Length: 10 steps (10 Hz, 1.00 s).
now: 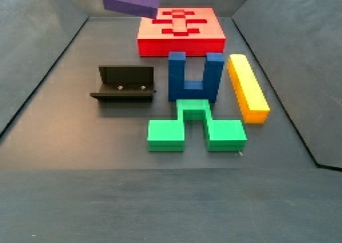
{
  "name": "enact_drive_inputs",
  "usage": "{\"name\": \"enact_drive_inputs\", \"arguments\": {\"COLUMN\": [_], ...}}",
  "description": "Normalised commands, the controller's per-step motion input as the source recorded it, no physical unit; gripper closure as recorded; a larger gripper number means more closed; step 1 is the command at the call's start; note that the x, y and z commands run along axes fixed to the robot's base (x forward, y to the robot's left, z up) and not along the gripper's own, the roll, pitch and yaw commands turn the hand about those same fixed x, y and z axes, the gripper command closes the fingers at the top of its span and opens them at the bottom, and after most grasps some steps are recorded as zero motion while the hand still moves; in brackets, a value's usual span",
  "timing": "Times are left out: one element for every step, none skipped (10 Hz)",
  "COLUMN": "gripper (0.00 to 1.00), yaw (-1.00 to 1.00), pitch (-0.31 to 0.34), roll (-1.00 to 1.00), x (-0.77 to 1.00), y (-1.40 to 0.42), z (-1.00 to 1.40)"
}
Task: Pick up the purple object. Move up. Place the purple object on the fixture. Regrasp the purple object. Move to above the board. Insert the purple object.
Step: Place the purple object on the fixture.
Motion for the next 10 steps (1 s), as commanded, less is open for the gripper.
{"name": "enact_drive_inputs", "arguments": {"gripper": [1.00,1.00,1.00,1.00,1.00,1.00,1.00,1.00,1.00,1.00], "yaw": [0.14,0.12,0.09,0.02,-0.01,-0.21,-0.25,-0.26,-0.27,-0.27], "pitch": [0.691,0.669,0.660,0.611,0.471,0.223,0.131,0.091,0.066,0.103], "roll": [-0.01,-0.11,-0.14,-0.23,-0.54,-0.75,-0.83,-0.87,-0.88,-0.69], "x": [0.63,0.64,0.67,0.77,0.79,0.69,0.66,0.64,0.61,0.54], "y": [0.16,0.16,0.15,0.14,0.16,0.17,0.15,0.15,0.15,0.21], "z": [0.00,0.00,0.00,0.00,0.00,0.00,0.00,0.02,0.05,0.00]}}
